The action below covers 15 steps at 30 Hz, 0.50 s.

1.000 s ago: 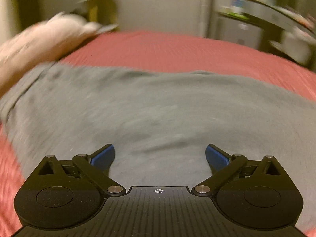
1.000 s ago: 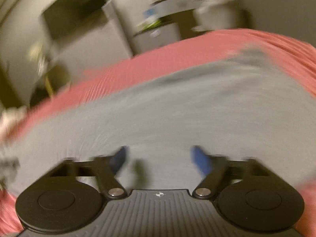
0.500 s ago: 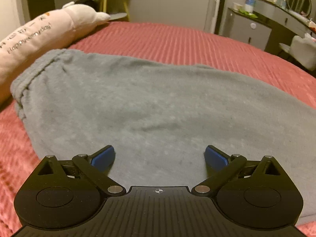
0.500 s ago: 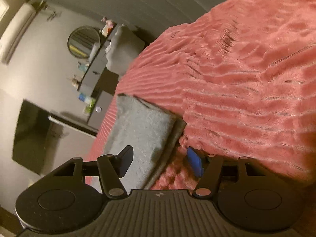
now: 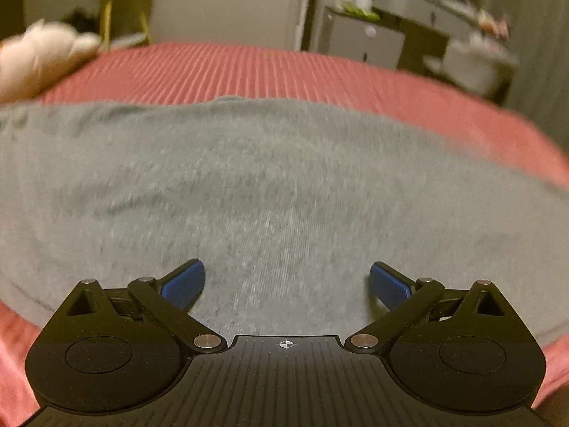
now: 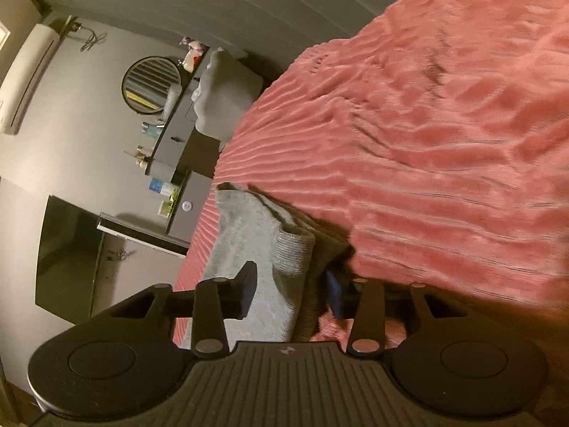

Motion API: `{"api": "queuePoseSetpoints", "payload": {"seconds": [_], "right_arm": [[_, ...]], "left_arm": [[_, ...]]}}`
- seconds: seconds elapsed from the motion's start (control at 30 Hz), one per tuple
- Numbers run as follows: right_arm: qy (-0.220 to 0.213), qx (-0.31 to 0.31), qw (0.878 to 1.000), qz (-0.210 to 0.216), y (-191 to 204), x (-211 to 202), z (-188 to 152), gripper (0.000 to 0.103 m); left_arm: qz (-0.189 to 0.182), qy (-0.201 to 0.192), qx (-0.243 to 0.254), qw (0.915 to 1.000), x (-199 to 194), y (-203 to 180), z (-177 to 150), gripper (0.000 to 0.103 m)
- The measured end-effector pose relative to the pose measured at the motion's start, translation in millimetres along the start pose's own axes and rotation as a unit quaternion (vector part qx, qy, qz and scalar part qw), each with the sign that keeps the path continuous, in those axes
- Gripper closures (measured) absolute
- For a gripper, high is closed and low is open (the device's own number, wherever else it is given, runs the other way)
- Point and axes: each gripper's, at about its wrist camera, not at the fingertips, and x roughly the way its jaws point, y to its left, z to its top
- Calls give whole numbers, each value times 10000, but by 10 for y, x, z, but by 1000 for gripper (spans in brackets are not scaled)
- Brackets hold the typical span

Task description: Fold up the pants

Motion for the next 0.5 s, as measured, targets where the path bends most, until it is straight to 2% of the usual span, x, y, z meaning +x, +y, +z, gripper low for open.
{"api": "queuePoseSetpoints", "payload": {"seconds": [0.1, 0.13, 0.17, 0.23, 0.33, 0.43, 0.5], "right_arm": [[19, -202, 9997, -137, 107, 63, 11, 63], [-16, -350, 9992, -197, 153, 57, 11, 80], [-74, -499, 9985, -215, 206, 40, 1, 89], [-168, -625, 9978, -125, 284, 10, -21, 89], [-170, -628, 9976, -236, 345, 59, -28, 78], [32, -400, 9985, -361, 302, 180, -9, 50], [19, -326, 9980, -537, 290, 218, -8, 57]], "left_arm": [[361, -83, 293, 9989, -2, -43, 8, 0], [609, -76, 255, 9978, 7, -8, 28, 0], [804, -82, 89, 9967, 15, 72, 44, 0], [801, -81, -363, 9961, -8, 257, 74, 1], [641, -82, -848, 9943, -73, 437, 101, 1], [299, -94, -1016, 9943, -136, 442, 106, 1], [31, -133, -1021, 9947, -198, 403, 109, 1]]}}
